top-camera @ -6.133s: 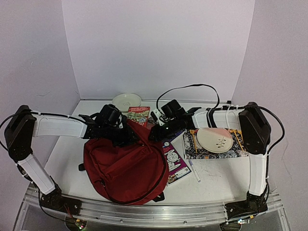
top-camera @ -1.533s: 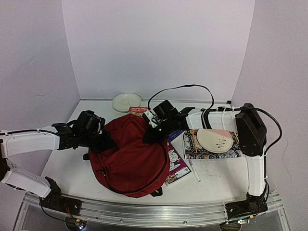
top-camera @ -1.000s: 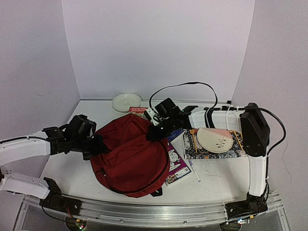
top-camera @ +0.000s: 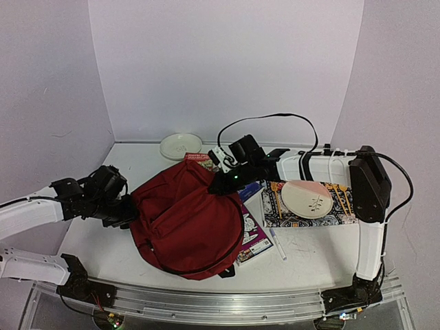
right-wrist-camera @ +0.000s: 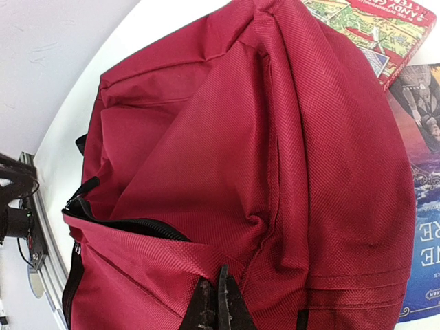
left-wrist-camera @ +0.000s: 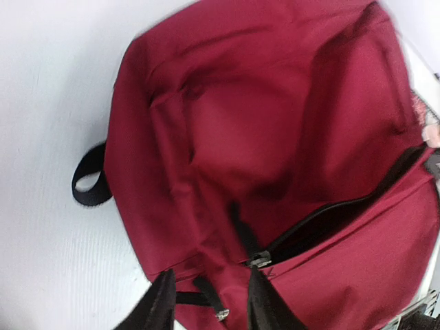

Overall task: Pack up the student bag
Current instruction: Adjust the lower front pocket of the student bag.

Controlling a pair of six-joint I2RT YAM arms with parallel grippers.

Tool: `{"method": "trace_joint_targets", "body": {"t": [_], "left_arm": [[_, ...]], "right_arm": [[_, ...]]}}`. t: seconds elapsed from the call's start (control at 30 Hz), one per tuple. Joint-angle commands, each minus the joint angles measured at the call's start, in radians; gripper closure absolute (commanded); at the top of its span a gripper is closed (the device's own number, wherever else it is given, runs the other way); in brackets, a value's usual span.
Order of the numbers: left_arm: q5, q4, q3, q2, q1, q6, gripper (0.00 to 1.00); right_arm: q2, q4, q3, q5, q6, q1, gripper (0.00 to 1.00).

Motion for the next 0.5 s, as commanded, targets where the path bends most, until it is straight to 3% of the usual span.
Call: {"method": "trace_joint_targets", "body": {"t": [0.0, 0.27, 0.47], "left_arm": [[-0.064, 0.047, 0.159, 0.036, 0.005, 0.190, 0.57], [0.011, 0.121, 0.270, 0.215, 0.006, 0.436, 0.37], [0.084, 0.149, 0.298, 0.311, 0.016, 0.541, 0.30]], "right_arm": [[-0.050, 0.056, -0.015, -0.037, -0.029, -0.007, 1.00], [-0.061, 0.085, -0.019, -0.047, -0.036, -0.006, 1.00], [-0.061, 0.091, -0.015, -0.055, -0.036, -0.004, 1.00]]}}
